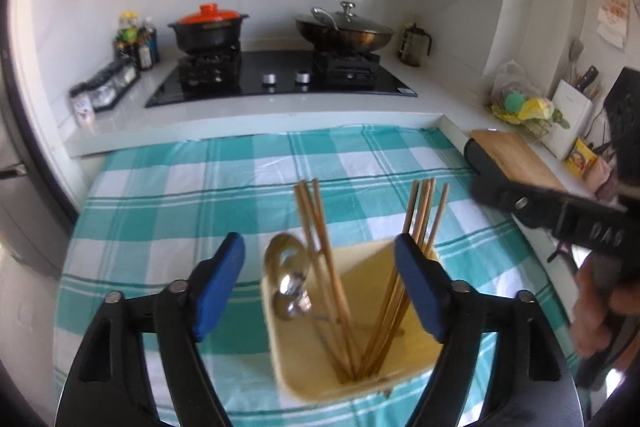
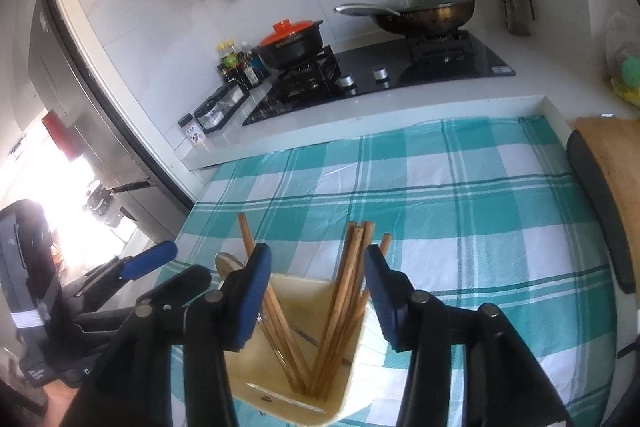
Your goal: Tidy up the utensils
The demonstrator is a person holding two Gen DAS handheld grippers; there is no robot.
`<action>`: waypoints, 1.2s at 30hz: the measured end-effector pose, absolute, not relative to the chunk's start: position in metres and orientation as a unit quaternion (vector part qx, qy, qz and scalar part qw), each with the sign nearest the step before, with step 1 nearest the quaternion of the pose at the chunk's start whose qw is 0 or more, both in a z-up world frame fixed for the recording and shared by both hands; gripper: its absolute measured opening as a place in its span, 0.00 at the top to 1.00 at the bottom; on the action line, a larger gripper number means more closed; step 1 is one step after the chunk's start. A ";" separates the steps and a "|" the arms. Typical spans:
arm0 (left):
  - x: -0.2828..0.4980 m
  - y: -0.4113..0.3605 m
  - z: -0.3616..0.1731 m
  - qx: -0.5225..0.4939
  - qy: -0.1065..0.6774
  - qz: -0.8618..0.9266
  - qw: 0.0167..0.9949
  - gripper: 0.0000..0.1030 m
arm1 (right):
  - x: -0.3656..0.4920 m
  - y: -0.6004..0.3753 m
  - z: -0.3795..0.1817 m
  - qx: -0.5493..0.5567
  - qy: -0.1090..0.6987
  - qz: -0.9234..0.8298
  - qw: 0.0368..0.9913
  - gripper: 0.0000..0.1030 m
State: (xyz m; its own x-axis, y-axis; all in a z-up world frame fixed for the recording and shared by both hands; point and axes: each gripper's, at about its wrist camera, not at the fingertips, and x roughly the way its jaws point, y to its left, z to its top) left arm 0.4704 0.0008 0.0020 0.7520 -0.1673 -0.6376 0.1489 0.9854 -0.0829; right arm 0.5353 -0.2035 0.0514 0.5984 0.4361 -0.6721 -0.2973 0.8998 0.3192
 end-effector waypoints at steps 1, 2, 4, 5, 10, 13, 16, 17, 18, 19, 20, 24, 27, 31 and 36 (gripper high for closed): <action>0.456 0.002 0.004 -0.006 0.332 -0.072 0.940 0.12 | 0.525 -0.206 0.058 0.076 0.387 0.202 0.896 0.43; 0.444 0.002 0.006 0.000 0.322 -0.060 0.945 0.05 | 0.512 -0.208 0.065 0.065 0.376 0.199 0.903 0.40; 0.413 0.001 0.010 0.010 0.294 -0.029 0.955 0.01 | 0.488 -0.213 0.076 0.052 0.356 0.189 0.914 0.33; 0.402 0.001 0.009 0.014 0.284 -0.017 0.959 0.01 | 0.473 -0.214 0.081 0.043 0.347 0.186 0.918 0.31; 0.344 0.000 0.006 0.001 0.256 0.013 0.967 0.01 | 0.395 -0.213 0.094 0.003 0.311 0.161 0.937 0.17; 0.309 -0.001 0.005 0.001 0.238 0.031 0.971 0.01 | 0.350 -0.213 0.095 -0.007 0.293 0.148 0.945 0.15; 0.283 -0.001 0.011 0.009 0.231 0.035 0.972 0.00 | 0.312 -0.215 0.090 -0.007 0.282 0.125 0.951 0.12; 0.276 -0.002 0.012 0.013 0.229 0.041 0.973 0.00 | 0.303 -0.213 0.088 -0.011 0.281 0.115 0.953 0.11; 0.270 -0.002 0.013 0.019 0.226 0.046 0.973 0.00 | 0.295 -0.212 0.085 -0.017 0.283 0.104 0.953 0.09; 0.262 -0.004 0.013 0.026 0.221 0.054 0.973 0.00 | 0.287 -0.211 0.083 -0.021 0.286 0.096 0.953 0.09; 0.256 -0.005 0.014 0.036 0.217 0.062 0.973 0.00 | 0.280 -0.210 0.081 -0.024 0.288 0.092 0.953 0.09; 0.237 -0.008 0.008 0.044 0.228 0.062 0.971 0.00 | 0.256 -0.201 0.080 -0.042 0.285 0.077 0.954 0.09; 0.228 -0.005 0.004 0.024 0.248 0.055 0.967 0.00 | 0.242 -0.199 0.081 -0.034 0.280 0.079 0.956 0.09; 0.217 -0.002 0.003 0.003 0.265 0.036 0.964 0.00 | 0.228 -0.195 0.083 -0.038 0.277 0.076 0.957 0.09; 0.207 -0.007 0.007 0.007 0.271 0.041 0.962 0.00 | 0.215 -0.191 0.089 -0.044 0.269 0.081 0.959 0.09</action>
State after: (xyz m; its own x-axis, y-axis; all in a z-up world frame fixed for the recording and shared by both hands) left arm 0.2074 -0.0071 0.0066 0.8498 0.0820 -0.5206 -0.0746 0.9966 0.0353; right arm 0.2153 -0.1906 0.0895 0.8427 0.1310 -0.5222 -0.1779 0.9832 -0.0404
